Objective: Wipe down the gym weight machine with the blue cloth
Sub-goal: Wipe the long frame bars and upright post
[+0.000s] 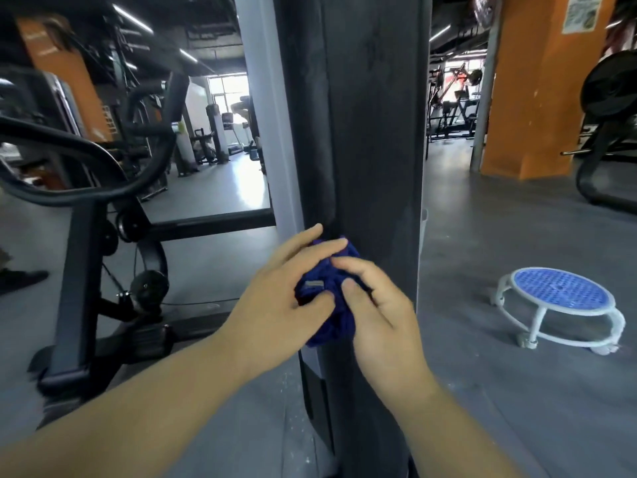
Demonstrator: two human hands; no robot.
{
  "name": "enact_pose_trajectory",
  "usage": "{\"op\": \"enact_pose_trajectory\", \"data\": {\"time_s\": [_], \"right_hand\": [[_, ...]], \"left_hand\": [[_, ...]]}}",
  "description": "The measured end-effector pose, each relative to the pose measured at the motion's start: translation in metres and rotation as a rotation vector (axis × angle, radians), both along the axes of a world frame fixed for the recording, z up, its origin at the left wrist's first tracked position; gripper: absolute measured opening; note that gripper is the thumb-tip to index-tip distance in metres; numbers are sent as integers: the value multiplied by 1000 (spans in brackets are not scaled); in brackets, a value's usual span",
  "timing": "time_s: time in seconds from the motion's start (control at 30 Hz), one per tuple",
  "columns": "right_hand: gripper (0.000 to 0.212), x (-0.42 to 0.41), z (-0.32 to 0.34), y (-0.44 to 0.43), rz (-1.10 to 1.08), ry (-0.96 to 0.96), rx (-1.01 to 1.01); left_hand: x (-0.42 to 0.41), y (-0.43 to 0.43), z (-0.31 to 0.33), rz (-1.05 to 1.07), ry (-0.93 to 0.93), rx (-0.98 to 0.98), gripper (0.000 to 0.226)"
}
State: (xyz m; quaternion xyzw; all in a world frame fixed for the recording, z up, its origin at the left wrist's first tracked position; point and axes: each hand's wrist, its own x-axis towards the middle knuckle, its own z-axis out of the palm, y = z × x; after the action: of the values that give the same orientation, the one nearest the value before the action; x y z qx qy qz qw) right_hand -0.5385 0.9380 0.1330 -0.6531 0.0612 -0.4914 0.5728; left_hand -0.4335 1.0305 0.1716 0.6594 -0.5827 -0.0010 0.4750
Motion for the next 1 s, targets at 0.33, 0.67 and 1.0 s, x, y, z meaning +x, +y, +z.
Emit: {"op": "enact_pose_trajectory", "data": {"time_s": [0.33,0.67,1.0], "right_hand": [[26,-20,14,-35,-373,-75,-57],[48,-26,-16,-52,-287,208,-137],[51,-24,-19,-55,-243,176,-82]], "left_hand": [[-3,-29,9,324,-36,-415,55],[-3,-21,-86,464,-117,-103,41],[8,-25,-92,517,54,81,42]]}}
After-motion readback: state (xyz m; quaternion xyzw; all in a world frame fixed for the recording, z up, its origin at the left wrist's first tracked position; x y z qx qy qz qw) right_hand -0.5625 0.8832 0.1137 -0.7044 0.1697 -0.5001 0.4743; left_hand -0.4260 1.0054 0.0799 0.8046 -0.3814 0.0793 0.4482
